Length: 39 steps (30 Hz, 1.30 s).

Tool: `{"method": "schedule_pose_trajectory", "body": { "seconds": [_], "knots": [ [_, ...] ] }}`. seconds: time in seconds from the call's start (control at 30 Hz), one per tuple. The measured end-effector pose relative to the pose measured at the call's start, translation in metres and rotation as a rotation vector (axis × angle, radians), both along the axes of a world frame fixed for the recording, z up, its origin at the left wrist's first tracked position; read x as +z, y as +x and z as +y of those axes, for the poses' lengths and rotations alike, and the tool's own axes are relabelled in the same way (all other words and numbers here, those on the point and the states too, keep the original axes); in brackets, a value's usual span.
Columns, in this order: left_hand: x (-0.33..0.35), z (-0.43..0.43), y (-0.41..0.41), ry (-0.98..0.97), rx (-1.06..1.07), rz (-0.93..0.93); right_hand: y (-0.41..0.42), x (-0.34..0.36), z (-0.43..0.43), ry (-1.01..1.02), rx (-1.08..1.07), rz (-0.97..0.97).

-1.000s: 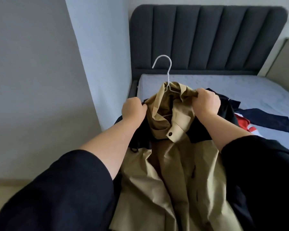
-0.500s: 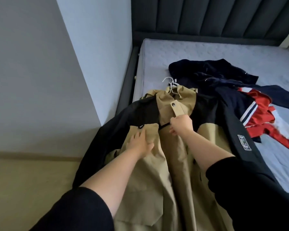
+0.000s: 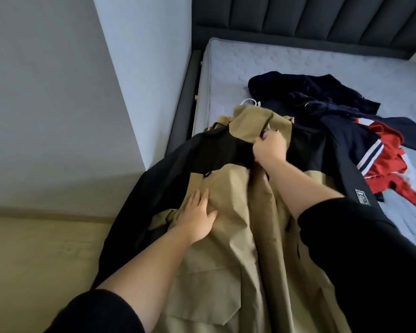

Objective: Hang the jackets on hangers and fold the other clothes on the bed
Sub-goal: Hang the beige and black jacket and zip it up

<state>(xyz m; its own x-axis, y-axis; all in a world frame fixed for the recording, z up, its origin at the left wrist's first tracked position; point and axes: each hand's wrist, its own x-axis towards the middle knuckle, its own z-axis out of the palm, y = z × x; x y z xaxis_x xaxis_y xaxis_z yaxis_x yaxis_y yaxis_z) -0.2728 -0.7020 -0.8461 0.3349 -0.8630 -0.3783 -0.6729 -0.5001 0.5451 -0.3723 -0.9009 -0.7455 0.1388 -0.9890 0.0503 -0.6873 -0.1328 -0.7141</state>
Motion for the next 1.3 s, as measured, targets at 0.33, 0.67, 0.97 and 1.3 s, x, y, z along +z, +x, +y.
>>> {"method": "schedule_pose_trajectory", "body": {
  "seconds": [0.33,0.67,0.97,1.3],
  "knots": [
    [0.001,0.023,-0.031,0.098,-0.099,-0.084,-0.017,-0.008,0.062,-0.102,0.065,0.090],
    [-0.026,0.066,-0.065,0.019,-0.341,-0.432,-0.105,-0.151,0.185,0.252,0.311,0.653],
    [-0.039,0.075,-0.073,-0.061,-0.344,-0.393,-0.092,-0.162,0.157,0.283,0.293,0.660],
    [-0.023,0.148,-0.159,-0.012,-0.293,-0.325,-0.167,-0.095,0.218,0.350,0.147,0.027]
  ]
}}
